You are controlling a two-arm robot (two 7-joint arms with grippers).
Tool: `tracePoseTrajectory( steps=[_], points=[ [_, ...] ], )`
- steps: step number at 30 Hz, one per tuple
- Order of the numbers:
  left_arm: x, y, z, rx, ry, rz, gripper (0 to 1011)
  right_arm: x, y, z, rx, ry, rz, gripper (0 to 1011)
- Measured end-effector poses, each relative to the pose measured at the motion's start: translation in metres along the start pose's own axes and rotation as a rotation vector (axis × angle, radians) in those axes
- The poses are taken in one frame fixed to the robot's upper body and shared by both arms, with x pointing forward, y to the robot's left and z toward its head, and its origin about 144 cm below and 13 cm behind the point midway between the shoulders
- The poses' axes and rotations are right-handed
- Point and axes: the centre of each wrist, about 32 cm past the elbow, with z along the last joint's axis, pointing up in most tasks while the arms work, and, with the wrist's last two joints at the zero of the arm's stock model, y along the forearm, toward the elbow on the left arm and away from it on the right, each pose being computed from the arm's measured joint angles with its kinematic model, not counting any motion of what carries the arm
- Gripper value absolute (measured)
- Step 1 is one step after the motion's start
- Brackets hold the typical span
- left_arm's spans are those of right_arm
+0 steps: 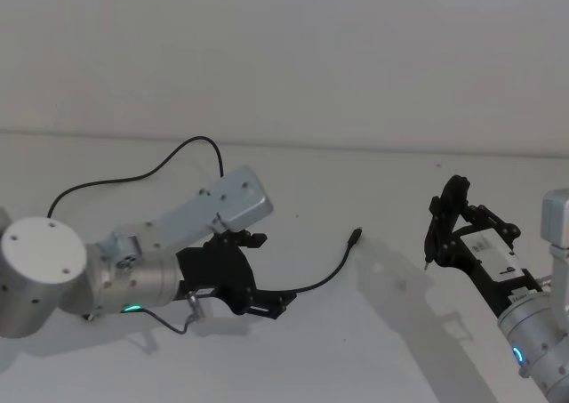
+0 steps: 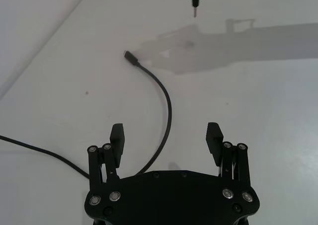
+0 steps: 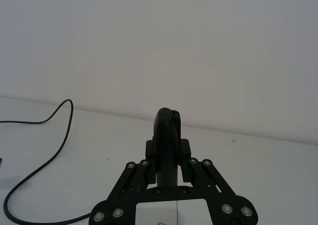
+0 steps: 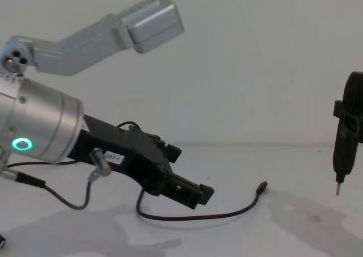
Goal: Pick up the data cable with the one hand.
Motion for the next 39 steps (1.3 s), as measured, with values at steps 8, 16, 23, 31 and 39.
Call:
tracePoseTrajectory(
  steps=[8,16,23,31,39],
  points=[
    [-0.001,-0.019,0.004,0.046,0.028,0.03,1001,0.0,0.0,0.0,0.0,0.0,0.0,268],
    [-0.002,-0.036,0.007,0.085,0.03,0.035,1001,0.0,0.0,0.0,0.0,0.0,0.0,268],
    [-0.001,-0.049,0.009,0.11,0.023,0.035,1001,0.0,0.0,0.0,0.0,0.0,0.0,268],
    [-0.002,-0.063,0.009,0.134,0.009,0.04,1001,0.0,0.0,0.0,0.0,0.0,0.0,268],
    [-0.001,-0.074,0.008,0.146,0.006,0.051,1001,0.0,0.0,0.0,0.0,0.0,0.0,268]
  ],
)
